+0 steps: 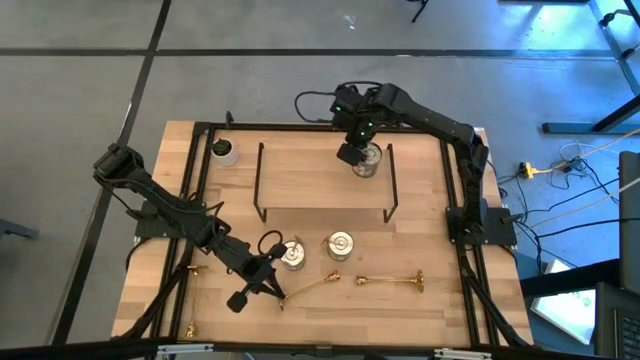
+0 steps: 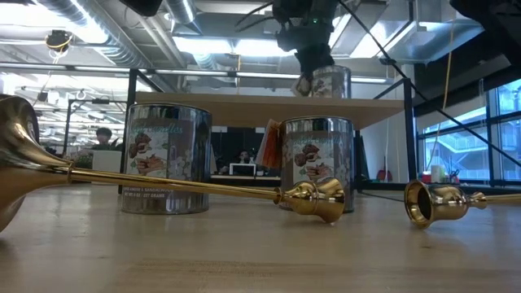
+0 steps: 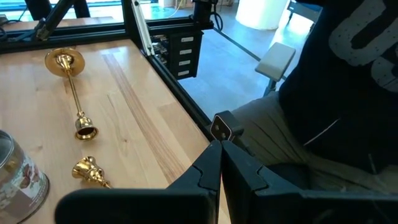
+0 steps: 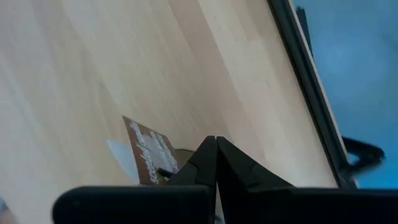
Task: Pick & Place candle stick holders
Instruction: Put the right silver scented candle on the shelf
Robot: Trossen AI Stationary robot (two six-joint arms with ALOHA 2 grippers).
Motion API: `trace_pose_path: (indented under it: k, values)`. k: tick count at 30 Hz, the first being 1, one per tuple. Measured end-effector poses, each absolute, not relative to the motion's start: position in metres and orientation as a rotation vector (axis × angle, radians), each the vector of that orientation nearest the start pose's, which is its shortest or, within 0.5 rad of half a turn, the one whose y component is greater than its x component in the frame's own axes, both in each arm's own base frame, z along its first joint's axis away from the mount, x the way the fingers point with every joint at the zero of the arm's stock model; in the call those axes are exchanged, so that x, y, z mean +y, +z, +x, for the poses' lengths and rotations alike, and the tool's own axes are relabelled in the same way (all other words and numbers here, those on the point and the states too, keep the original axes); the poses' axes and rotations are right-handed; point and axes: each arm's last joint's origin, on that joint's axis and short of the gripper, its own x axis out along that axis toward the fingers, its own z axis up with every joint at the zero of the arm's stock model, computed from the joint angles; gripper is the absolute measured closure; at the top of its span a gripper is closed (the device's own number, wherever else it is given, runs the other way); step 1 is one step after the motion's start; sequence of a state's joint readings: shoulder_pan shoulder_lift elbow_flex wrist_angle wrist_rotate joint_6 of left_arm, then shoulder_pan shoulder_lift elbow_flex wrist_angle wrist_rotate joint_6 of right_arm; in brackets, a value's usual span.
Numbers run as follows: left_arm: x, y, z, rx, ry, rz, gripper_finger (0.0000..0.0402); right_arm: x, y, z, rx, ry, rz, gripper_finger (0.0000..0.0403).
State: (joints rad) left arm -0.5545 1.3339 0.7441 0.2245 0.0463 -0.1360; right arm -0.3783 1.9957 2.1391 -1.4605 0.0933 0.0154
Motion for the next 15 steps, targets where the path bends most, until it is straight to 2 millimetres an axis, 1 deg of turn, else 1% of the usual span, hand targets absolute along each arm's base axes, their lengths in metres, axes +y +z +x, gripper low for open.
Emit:
trace_pose_path:
  k: [2,6,8,11,15]
  values:
    - [-0.151,0.239,0.242,0.4,-0.567,-0.043,0.0396,-0.144,0.345,0.357,1.333,-0.421,0.191,0.0398]
    - [-0.151,0.239,0.242,0.4,-0.567,-0.044,0.0396,-0.141,0.345,0.36,1.315,-0.415,0.179,0.0398]
    - [-0.151,0.239,0.242,0.401,-0.567,-0.044,0.0396,-0.139,0.35,0.361,1.294,-0.41,0.17,0.0398]
    - [-0.151,0.239,0.242,0.4,-0.567,-0.044,0.0396,-0.137,0.362,0.364,1.227,-0.403,0.147,0.0398]
    - [-0.151,0.239,0.242,0.4,-0.567,-0.044,0.0396,-0.132,0.389,0.365,1.104,-0.405,0.119,0.0398]
